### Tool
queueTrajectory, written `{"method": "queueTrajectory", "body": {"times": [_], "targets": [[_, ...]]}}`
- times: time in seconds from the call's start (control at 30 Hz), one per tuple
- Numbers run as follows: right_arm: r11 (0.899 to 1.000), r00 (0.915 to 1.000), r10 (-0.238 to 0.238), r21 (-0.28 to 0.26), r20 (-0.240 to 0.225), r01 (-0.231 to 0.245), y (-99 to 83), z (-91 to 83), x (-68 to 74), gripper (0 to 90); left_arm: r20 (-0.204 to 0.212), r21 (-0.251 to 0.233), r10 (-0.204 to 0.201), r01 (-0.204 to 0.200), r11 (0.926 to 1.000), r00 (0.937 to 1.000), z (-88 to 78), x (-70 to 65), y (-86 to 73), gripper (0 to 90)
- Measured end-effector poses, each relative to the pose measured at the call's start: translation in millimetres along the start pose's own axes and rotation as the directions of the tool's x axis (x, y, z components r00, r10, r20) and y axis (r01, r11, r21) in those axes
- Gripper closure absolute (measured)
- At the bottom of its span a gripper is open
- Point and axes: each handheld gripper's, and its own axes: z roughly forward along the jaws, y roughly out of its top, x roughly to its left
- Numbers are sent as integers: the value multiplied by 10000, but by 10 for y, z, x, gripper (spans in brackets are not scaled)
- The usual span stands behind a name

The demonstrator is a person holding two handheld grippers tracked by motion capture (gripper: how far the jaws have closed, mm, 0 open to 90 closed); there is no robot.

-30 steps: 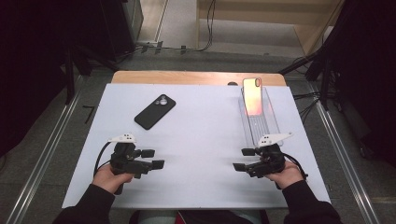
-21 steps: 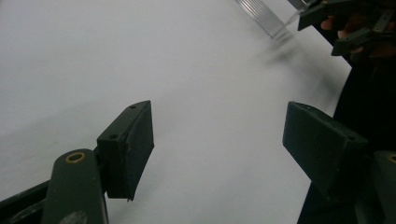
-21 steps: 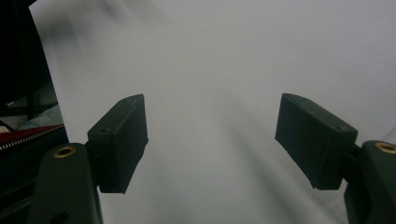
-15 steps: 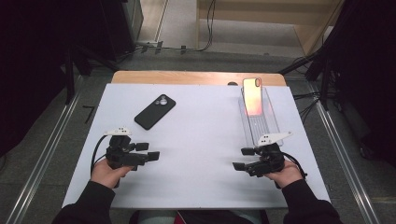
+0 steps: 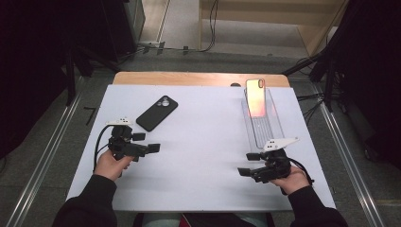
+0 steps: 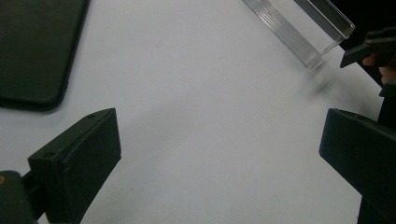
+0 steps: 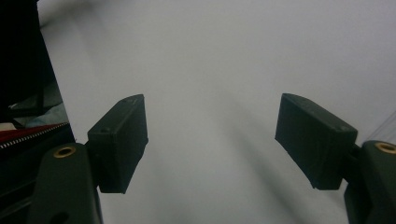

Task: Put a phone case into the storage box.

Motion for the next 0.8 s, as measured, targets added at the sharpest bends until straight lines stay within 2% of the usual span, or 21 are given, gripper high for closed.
{"method": "queueTrajectory", "body": {"times": [0.2, 0.33, 0.4, 0.47, 0.57, 0.73, 0.8], "targets": [[9999, 9999, 131, -36, 22, -131, -30, -17, -6, 234, -315, 92, 503, -500, 9987, 9982, 43, 71, 98, 19], [9999, 9999, 127, -46, 42, -127, -36, -19, -8, 234, -390, -5, 464, -465, 9989, 9982, 67, 144, 168, 19], [9999, 9999, 153, -47, 26, -153, -35, -18, -8, 234, -426, -212, 521, -530, 9984, 9977, 78, 184, 191, 19], [9999, 9999, 143, -24, 19, -143, -33, -16, -14, 235, -461, -138, 465, -472, 9988, 9979, 94, 230, 235, 19], [9999, 9999, 159, -29, -20, -159, -27, -5, -24, 235, -604, -184, 683, -696, 9974, 9958, 119, 280, 309, 19], [9999, 9999, 125, -10, -65, -125, -15, 11, -31, 234, -581, -115, 982, -990, 9950, 9935, 181, 331, 460, 20], [10000, 9999, 85, -21, -90, -85, -12, 17, -31, 234, -574, -93, 1080, -1088, 9940, 9925, 208, 349, 508, 52]]}}
